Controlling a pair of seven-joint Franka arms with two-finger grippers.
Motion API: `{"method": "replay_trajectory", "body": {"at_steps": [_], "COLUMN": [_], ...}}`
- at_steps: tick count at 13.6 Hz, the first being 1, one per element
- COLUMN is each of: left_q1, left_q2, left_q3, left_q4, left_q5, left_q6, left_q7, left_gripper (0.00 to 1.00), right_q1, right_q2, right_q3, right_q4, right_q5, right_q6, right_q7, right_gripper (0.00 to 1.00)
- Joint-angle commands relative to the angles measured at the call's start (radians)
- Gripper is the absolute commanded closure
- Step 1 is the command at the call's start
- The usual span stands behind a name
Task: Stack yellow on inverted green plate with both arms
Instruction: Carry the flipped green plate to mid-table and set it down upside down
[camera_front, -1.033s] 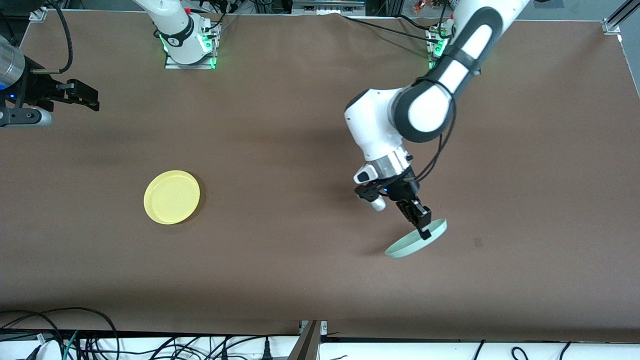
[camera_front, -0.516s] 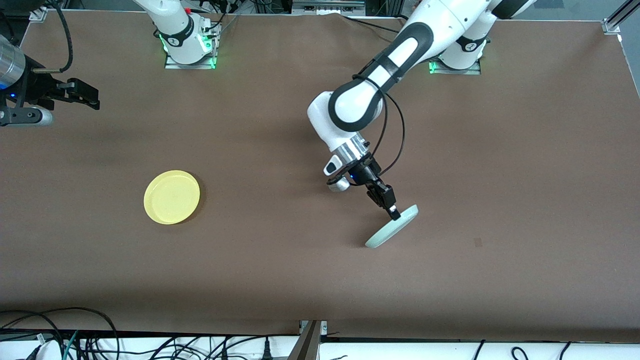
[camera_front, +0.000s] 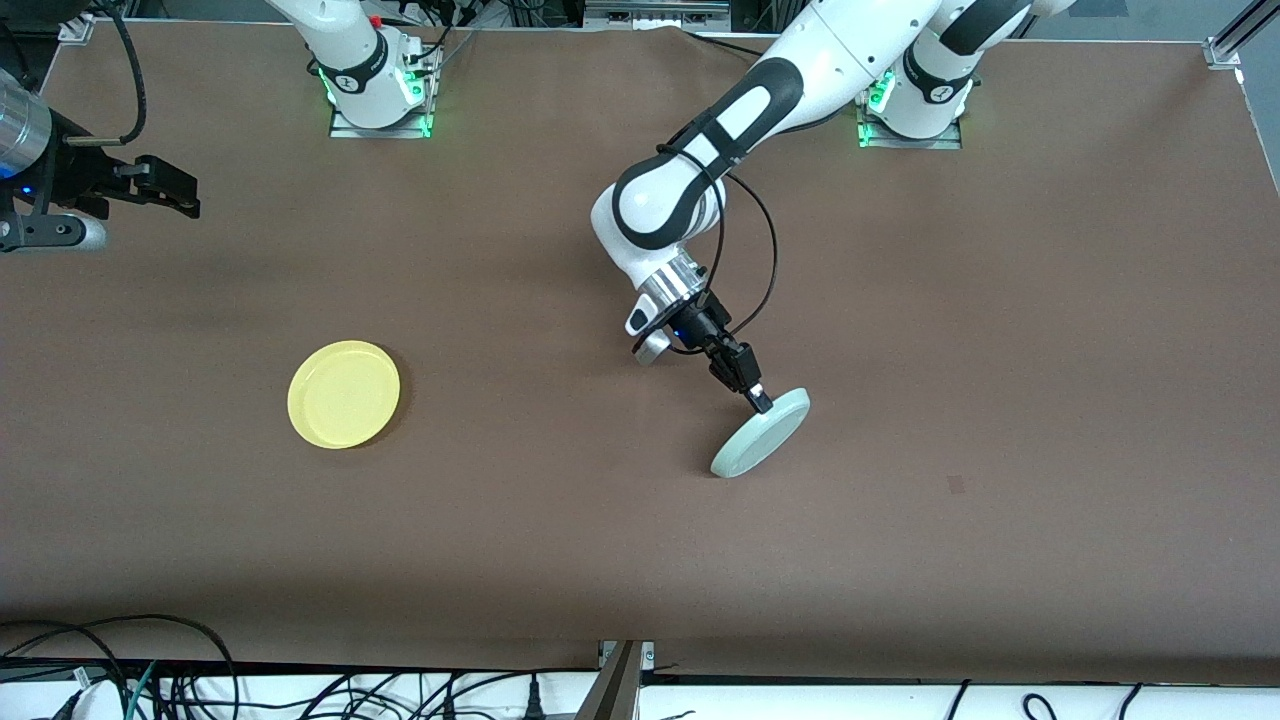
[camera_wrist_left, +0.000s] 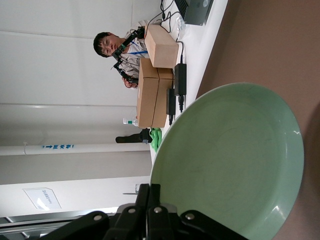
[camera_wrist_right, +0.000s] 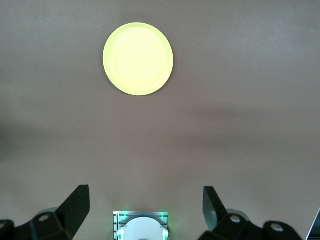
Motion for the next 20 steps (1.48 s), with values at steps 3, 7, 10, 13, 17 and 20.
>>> {"method": "replay_trajectory", "body": {"at_steps": [3, 7, 10, 13, 17, 20], "left_q1": [-0.024, -0.024, -0.022, -0.021, -0.019, -0.018], "left_q2": [0.041, 0.052, 0.063, 0.066, 0.072, 0.069], "left_q3": [-0.039, -0.069, -0.096, -0.124, -0.145, -0.176], "left_q4": [0.025, 0.028, 0.035, 0.069, 0.121, 0.221], "left_q5": [0.014, -0.013, -0.065, -0.163, -0.295, -0.427], "left_q6": [-0.041, -0.041, -0.033, 0.005, 0.048, 0.048], "left_q7": [-0.059, -0.059, -0.061, -0.061, -0.059, -0.058], "left_gripper": [1.0, 1.0, 0.95, 0.84, 0.46, 0.44], "right_q1": [-0.004, -0.004, -0.004, -0.004, -0.004, -0.004], "right_q2": [-0.003, -0.003, -0.003, -0.003, -0.003, -0.003], "right_q3": [0.001, -0.001, -0.001, -0.001, -0.001, -0.001], "right_q4": [0.017, 0.017, 0.017, 0.017, 0.017, 0.015], "right_q5": [0.016, 0.016, 0.016, 0.016, 0.016, 0.016], "right_q6": [-0.021, -0.02, -0.026, -0.027, -0.027, -0.029], "right_q7": [0.002, 0.002, 0.001, 0.002, 0.002, 0.008], "right_gripper": [0.0, 0.0, 0.0, 0.0, 0.0, 0.0]}}
